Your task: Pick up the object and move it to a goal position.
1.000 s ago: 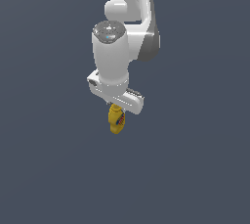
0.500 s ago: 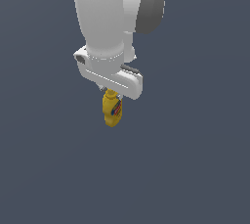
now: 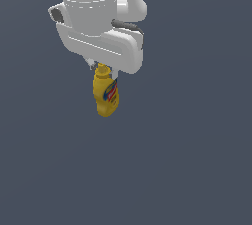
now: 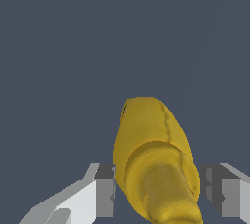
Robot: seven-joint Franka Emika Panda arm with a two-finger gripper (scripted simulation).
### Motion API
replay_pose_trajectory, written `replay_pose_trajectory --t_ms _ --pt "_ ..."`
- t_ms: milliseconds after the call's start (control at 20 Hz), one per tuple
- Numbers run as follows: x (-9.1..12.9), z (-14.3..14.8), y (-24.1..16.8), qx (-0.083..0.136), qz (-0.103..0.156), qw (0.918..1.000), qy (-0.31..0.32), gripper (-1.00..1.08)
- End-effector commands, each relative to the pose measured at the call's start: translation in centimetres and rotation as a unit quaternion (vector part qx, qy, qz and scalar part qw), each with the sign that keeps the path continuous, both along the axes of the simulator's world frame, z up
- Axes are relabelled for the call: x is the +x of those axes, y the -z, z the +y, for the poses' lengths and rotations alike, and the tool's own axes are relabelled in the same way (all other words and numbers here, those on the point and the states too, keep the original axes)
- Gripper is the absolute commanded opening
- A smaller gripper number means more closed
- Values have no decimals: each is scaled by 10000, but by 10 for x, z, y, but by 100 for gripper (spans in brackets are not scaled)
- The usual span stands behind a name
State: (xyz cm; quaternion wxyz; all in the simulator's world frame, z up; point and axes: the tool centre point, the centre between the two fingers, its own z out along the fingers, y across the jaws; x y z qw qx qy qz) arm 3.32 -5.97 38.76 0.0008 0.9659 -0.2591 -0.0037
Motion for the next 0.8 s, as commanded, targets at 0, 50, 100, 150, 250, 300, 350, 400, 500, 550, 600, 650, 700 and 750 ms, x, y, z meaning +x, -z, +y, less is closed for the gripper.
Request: replay_pose_trajectory --t_ms 0,50,100,150,250,300,350,400,500,550,600,650,700,750 --pt "2 -3 -26 -3 -37 10000 -1 -100" --pt "3 -4 -33 -3 -37 10000 -1 -100" --pt "4 -5 -39 -3 -37 10000 -1 -100" --pt "5 -6 -45 -3 -37 10000 -1 -100" --pt "6 -7 -56 -3 -37 10000 -1 -100" --pt "7 -8 -61 -3 -37 10000 -1 -100" --pt "7 -9 -65 -3 -37 10000 -1 -100" --pt "8 -9 -68 -3 -37 10000 -1 -100" --pt "9 -10 -74 -3 -37 10000 -1 -100" --pt "9 -10 -77 -3 -37 10000 -1 -100" --pt "9 -11 -79 -3 -37 10000 -1 -100" --pt "10 -11 -81 -3 -37 10000 -1 -100" --pt "10 -11 -82 -3 -37 10000 -1 -100" --pt "10 -12 -84 -3 -37 10000 -1 -100"
